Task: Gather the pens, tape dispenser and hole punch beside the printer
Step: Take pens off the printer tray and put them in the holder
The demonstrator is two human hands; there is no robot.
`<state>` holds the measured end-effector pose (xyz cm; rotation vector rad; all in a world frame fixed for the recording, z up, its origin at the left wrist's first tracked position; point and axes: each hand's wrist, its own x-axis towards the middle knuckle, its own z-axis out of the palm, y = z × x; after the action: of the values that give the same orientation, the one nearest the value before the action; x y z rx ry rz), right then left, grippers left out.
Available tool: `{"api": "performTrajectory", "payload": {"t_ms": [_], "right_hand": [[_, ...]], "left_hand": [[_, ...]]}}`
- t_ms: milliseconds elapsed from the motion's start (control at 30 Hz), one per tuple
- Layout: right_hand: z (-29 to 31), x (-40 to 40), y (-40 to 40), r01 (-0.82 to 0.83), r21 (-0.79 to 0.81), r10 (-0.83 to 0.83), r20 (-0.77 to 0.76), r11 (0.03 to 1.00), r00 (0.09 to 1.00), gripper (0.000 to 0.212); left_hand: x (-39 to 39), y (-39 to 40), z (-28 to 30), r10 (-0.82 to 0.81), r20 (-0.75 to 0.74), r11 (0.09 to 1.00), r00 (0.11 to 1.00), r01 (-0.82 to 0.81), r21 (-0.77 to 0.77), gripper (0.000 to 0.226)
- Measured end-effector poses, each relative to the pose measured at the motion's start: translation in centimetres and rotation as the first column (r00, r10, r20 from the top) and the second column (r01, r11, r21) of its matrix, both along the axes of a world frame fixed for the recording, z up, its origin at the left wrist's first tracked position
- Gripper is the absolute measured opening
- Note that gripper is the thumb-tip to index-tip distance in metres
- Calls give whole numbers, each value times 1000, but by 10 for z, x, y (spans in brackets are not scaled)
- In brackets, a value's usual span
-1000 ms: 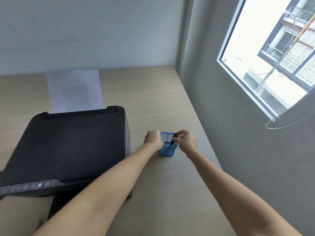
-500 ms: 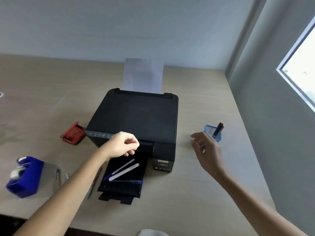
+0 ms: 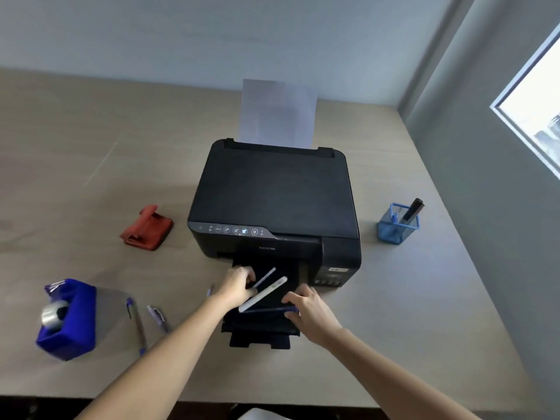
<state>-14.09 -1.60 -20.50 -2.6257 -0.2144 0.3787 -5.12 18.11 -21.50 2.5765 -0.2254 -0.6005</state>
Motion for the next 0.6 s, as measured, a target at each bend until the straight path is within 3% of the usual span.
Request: {"api": "performTrajectory", "payload": {"t_ms": [200,367,500,600], "right_hand": [[-13,-7,5,-1,-164,-2,-21,986,1000,18],[-18,-8,5,-43,-276,37,-27,960,999,21],[-10,-11,0,28,-117,-34,-49,993,998,4],[0,-21,-12,143,77,-142,-22,987,990,10]], "left_hand": [[3,8,-14,-157,109,974,982,135,184,22],[2,3,-12,-110,88,993,990,105,55,22],[-9,-6,-11,-155,60,988,986,154,27,33],[-15,-8,-9,-201,76,974,977,190,123,38]]}}
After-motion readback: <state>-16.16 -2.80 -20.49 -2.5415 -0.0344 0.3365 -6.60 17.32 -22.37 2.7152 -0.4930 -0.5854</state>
